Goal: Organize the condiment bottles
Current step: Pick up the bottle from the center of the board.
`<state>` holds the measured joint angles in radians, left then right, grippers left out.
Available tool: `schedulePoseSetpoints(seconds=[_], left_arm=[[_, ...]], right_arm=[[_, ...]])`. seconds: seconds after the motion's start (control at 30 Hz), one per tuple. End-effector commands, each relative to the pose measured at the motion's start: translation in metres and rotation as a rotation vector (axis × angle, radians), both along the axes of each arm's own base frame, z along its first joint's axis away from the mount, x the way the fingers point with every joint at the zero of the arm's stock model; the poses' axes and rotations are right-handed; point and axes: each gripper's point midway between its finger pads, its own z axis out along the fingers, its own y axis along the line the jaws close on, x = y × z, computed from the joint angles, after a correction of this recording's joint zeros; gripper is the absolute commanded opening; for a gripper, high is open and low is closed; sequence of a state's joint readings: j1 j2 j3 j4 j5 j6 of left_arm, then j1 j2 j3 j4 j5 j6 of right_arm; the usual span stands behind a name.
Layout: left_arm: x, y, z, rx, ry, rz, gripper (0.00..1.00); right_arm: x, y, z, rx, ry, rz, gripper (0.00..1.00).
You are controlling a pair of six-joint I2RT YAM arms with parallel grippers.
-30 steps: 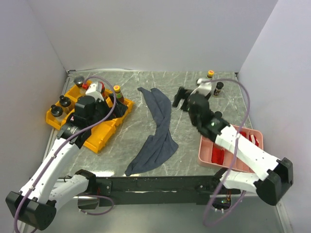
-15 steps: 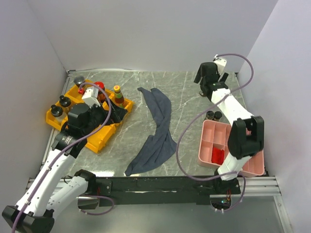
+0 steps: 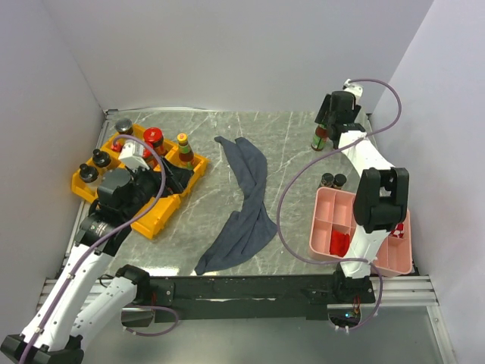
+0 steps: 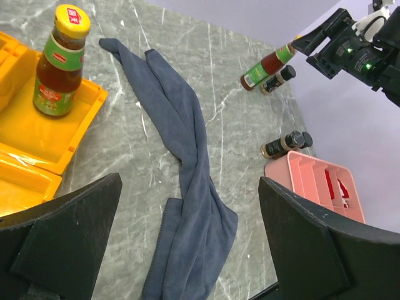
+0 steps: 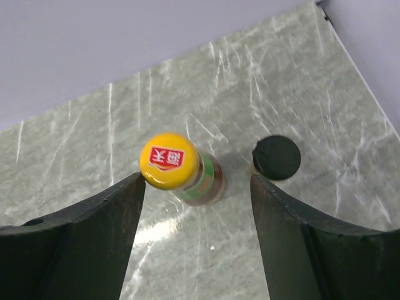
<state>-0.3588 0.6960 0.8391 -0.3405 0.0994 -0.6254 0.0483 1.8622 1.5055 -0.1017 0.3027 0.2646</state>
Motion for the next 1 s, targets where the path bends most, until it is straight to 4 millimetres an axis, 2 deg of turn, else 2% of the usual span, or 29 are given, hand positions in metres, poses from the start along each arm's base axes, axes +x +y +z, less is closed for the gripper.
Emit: schedulePoseSetpoints(seconds=[0.0, 0.1, 0.23, 0.37, 0.47, 0.5, 0.6, 0.73, 0.87, 0.9, 0.97], left_arm=[[0.002, 0.005, 0.017, -0.024, -0.069, 0.032, 0.97], [0.002, 0.006, 0.017, -0.019, -0.071, 0.034, 0.97], [0.003, 0.008, 0.018, -0.008, -0.068, 0.045, 0.97], [0.003, 0.008, 0.016, 0.004, -0.061, 0.043, 0.97], [0.003, 0.01, 0.017, 0.015, -0.053, 0.05, 0.97], [0.004, 0.01, 0.016, 0.017, -0.049, 0.05, 0.97], [0.004, 0.011, 0.017, 0.015, -0.051, 0.056, 0.97], [0.005, 0.016, 0.019, 0.023, -0.06, 0.082, 0.97], [0.002, 0.022, 0.029, 0.036, -0.106, 0.097, 0.97], [0.001, 0.023, 0.029, 0.037, -0.113, 0.098, 0.97], [-0.002, 0.025, 0.037, 0.024, -0.152, 0.101, 0.97]], right_arm=[[0.028, 0.003, 0.038, -0.027, -0.124, 0.063, 0.74], [0.033, 0.005, 0.033, -0.033, -0.118, 0.081, 0.7], [0.037, 0.01, 0.03, -0.045, -0.123, 0.119, 0.69], [0.041, 0.006, 0.026, -0.068, -0.105, 0.116, 0.65], [0.039, 0.006, 0.025, -0.078, -0.09, 0.117, 0.42], [0.038, 0.007, 0.03, -0.081, -0.1, 0.123, 0.3], [0.033, 0.012, 0.04, -0.098, -0.114, 0.141, 0.13], [0.026, 0.024, 0.054, -0.139, -0.127, 0.161, 0.0], [0.012, 0.043, 0.061, -0.158, -0.133, 0.19, 0.0], [0.009, 0.051, 0.077, -0.157, -0.176, 0.2, 0.0], [0.001, 0.06, 0.081, -0.15, -0.179, 0.212, 0.0]])
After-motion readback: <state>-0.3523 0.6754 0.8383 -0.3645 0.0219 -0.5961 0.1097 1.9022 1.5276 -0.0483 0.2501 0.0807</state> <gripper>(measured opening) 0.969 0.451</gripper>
